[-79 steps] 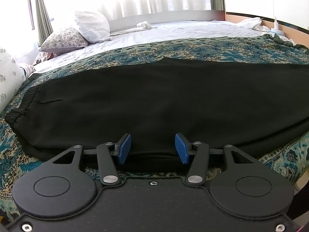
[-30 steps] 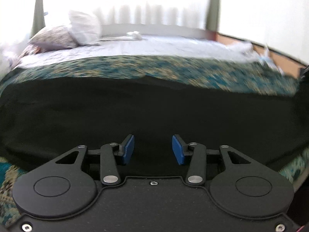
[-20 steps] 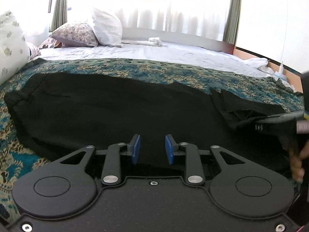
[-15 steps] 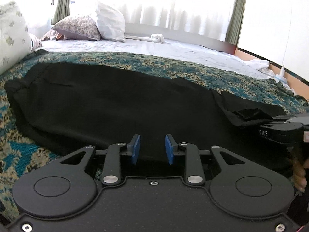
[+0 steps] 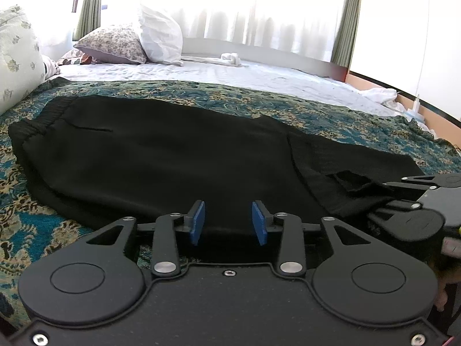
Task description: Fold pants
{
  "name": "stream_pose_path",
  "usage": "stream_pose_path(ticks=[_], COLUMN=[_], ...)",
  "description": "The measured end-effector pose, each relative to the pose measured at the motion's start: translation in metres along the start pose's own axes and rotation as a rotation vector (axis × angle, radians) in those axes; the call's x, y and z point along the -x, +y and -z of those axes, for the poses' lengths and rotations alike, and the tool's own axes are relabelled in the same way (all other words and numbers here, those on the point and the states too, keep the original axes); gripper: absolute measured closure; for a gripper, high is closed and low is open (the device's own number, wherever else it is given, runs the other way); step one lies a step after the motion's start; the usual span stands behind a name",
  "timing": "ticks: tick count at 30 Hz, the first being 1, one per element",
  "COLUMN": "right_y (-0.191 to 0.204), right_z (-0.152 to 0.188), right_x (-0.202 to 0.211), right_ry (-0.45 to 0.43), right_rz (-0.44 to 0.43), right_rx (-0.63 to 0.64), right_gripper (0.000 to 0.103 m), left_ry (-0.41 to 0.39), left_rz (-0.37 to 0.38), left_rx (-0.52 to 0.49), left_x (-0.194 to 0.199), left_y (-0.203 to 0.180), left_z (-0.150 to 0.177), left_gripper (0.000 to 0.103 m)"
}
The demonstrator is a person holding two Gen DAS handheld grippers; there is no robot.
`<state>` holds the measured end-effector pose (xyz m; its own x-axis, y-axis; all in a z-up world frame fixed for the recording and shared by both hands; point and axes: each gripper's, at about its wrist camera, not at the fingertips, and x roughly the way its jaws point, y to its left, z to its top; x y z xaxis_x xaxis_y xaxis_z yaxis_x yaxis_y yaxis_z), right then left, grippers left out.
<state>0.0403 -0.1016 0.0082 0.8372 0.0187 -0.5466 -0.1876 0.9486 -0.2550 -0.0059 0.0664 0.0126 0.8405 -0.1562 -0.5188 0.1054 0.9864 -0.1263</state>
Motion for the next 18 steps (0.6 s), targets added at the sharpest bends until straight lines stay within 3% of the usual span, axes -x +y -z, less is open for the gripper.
stream_pose_path(ticks=[4, 6, 7, 8, 10, 15, 18], right_y=[0.015, 0.017, 0.015, 0.012, 0.001, -0.016, -0.023], right_z=[0.001, 0.002, 0.003, 0.003, 0.004, 0.010, 0.015], right_x=[0.000, 0.004, 0.007, 0.010, 0.019, 0.042, 0.056], right_ry=[-0.015, -0.023, -0.025, -0.027, -0.030, -0.044, -0.068], right_rz=[0.021, 0.025, 0.014, -0.005, -0.082, -0.276, -0.340], right_rx=[0.049, 0.054, 0.046, 0.032, -0.023, -0.105, -0.130], right_gripper=[0.081, 0.064, 0.060, 0.057, 0.037, 0.029, 0.025], left_ry=[0.005, 0.010, 0.012, 0.014, 0.017, 0.026, 0.035], left_rz=[0.000, -0.001, -0.001, -0.002, -0.005, -0.008, -0.019], left_rx=[-0.013, -0.018, -0.021, -0.022, -0.024, -0.033, -0.051], left_x=[0.000, -0.002, -0.003, -0.004, -0.005, -0.007, -0.009], left_y=[-0.002, -0.004, -0.005, -0.006, -0.007, -0.011, -0.015], left_z=[-0.001, -0.002, -0.002, -0.003, -0.003, -0.004, -0.006], left_gripper=[0.065, 0.064, 0.062, 0.062, 0.059, 0.055, 0.052])
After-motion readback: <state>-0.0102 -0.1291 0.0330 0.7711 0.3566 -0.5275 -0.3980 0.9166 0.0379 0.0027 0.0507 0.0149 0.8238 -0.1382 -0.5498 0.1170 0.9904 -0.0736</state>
